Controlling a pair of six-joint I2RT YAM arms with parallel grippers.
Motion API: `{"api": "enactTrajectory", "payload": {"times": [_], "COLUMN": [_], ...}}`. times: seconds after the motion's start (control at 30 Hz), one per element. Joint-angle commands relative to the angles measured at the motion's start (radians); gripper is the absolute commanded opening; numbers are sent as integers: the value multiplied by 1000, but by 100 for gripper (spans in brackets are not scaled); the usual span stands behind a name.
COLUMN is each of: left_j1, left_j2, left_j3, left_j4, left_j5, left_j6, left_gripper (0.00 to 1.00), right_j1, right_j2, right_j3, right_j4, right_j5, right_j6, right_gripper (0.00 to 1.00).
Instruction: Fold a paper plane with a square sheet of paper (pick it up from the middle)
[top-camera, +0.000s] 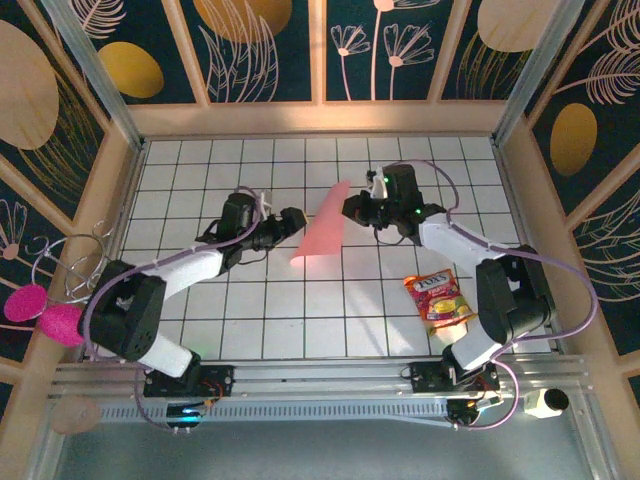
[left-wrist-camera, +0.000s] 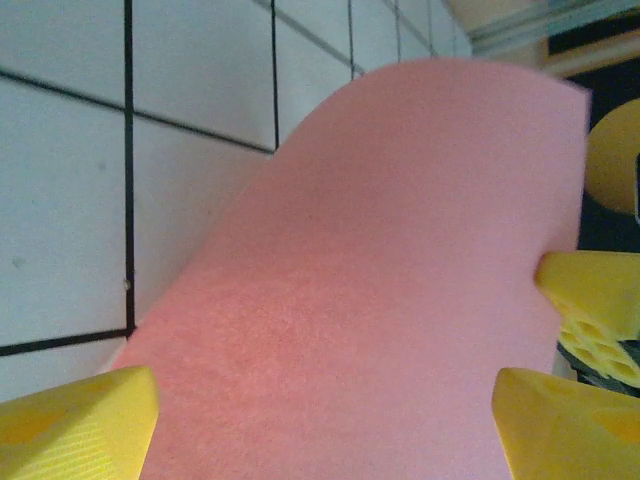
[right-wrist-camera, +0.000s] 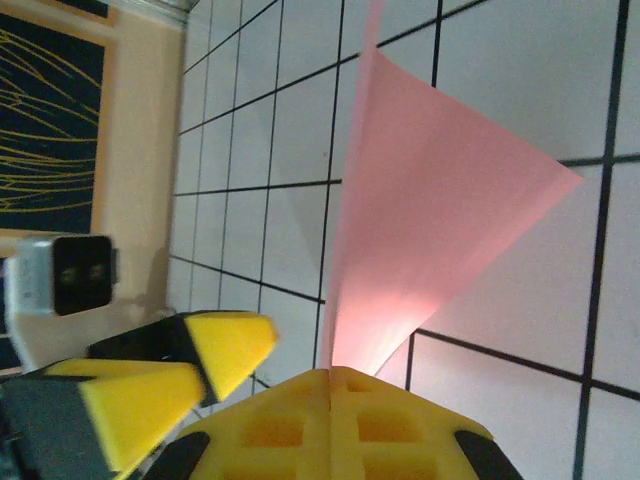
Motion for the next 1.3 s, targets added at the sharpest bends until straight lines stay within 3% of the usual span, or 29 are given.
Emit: {"api": "enactTrajectory", "payload": {"times": [0.0,0.3,0.53,0.83,1.0,1.17,1.27], "left_j1": [21,36,36,33,6,6,7], "left_j2": [-63,-137,-81,77,131,116,93], "left_j3": [-33,-77,-69,-6,5,-3,-5], "left_j4": [-25,-17,-40,-61,-58,-87,-125], "left_j5": [-80,-135,-114,-3,16,-38,-90], "left_j6": [24,16,22,47,47,52,64], "left_gripper": [87,88,86,71,62,62,62], "right_j1": [29,90,77,13,20,55,74], "right_j2": [-22,82,25,-103,-52,59,107], "right_j3": [77,179,212,178,231,259,245], "right_j4": [-131,-98,-177,-350,-435,-388,-252], "right_j5": [66,-6,23,82,104,66,-30], "right_j6": [-58,-17,-41,-86,-111,-99,-63], "right_gripper": [0,0,0,0,0,0,0]}}
